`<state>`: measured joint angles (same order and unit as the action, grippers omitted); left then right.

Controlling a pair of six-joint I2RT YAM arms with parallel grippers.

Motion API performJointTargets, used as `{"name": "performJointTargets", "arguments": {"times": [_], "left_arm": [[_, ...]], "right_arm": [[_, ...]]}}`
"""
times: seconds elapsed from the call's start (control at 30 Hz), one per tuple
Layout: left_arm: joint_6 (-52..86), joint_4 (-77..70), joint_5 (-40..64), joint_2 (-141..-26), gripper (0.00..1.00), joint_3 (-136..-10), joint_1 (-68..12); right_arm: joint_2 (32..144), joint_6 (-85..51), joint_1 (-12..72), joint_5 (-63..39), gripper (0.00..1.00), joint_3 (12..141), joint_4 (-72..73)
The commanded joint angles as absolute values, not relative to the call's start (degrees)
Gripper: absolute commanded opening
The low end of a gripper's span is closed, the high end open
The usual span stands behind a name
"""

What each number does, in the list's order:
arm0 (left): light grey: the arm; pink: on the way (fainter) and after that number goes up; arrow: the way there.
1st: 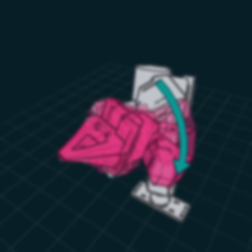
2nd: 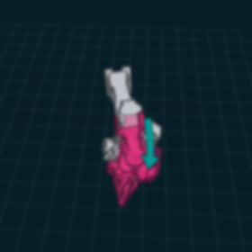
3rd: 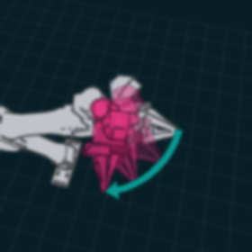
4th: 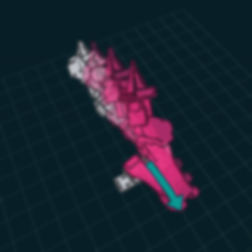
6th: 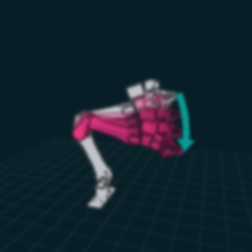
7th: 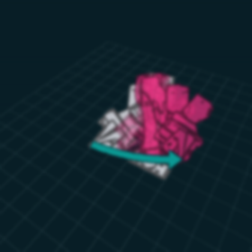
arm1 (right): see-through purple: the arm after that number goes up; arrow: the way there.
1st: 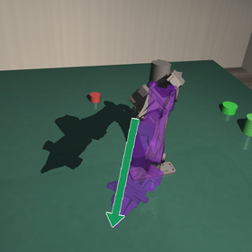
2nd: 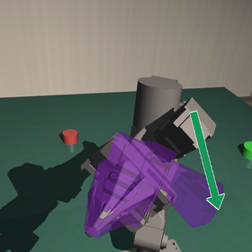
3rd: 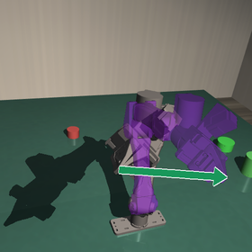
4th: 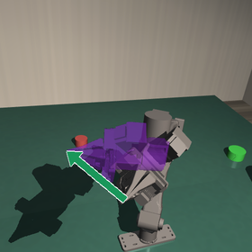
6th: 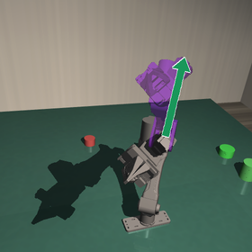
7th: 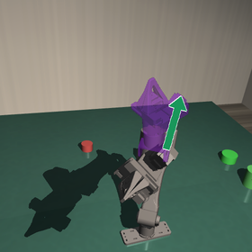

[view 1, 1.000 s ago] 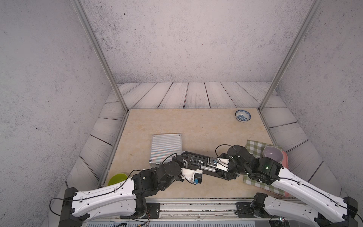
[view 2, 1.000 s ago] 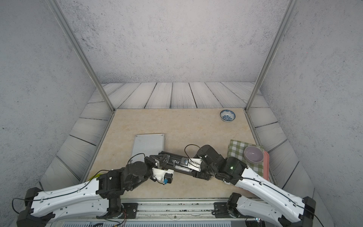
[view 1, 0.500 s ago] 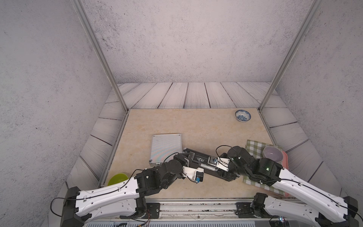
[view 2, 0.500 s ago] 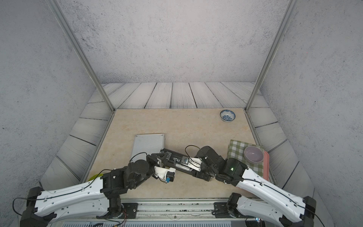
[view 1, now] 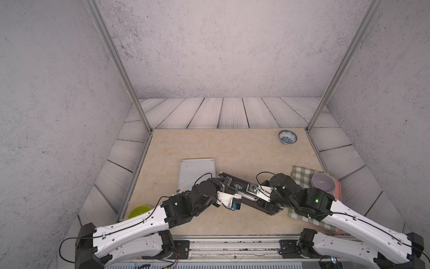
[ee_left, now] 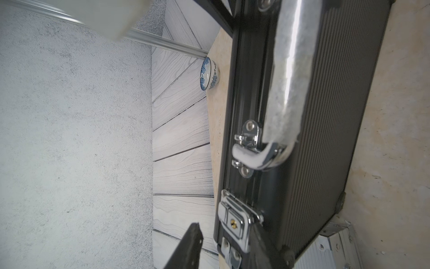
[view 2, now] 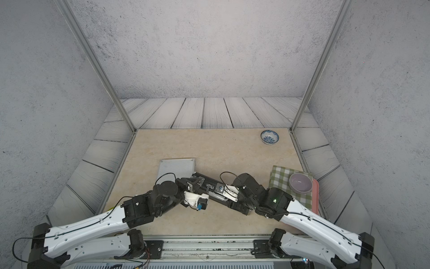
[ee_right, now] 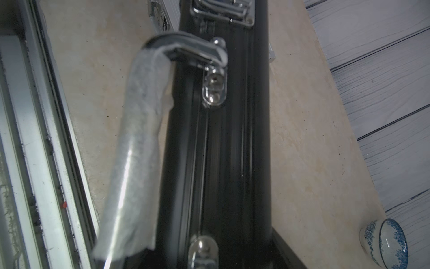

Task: Open the poker set cases
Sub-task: Open the fastener on the poker set case.

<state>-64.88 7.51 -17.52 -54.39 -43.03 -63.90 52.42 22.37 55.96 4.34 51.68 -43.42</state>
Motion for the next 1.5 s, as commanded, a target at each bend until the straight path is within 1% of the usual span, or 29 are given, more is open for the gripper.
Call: {"name": "performJointTargets", "arguments": {"times": [0.0, 0.33, 0.73, 0.93, 1.33, 1.47], "left_arm": [[-66.1, -6.9, -24.7, -55.7, 0.37, -47.1, -60.6], [-66.3, -14.2, -23.3, -58.0, 0.33, -46.6, -59.3], [-65.4, -17.4, -20.1, -61.1, 0.32, -50.1, -55.7], [-65.3, -19.4, -18.5, -62.7, 0.30, -52.4, -54.4], [-67.6, -31.2, -19.0, -67.1, 0.28, -52.7, -54.2], [-68.0, -33.5, -18.0, -67.7, 0.26, -53.3, -54.0]], "right_arm": [[53.4, 32.3, 61.3, -18.2, 0.10, 48.0, -58.8], [53.3, 32.3, 61.3, -18.5, 0.09, 47.8, -59.0], [52.1, 32.6, 61.5, -19.4, 0.09, 47.2, -59.2], [51.8, 32.3, 61.6, -19.7, 0.09, 46.5, -58.7], [51.7, 32.2, 61.6, -20.1, 0.09, 46.3, -58.8], [51.5, 32.1, 61.6, -20.3, 0.08, 46.2, -58.6]]}}
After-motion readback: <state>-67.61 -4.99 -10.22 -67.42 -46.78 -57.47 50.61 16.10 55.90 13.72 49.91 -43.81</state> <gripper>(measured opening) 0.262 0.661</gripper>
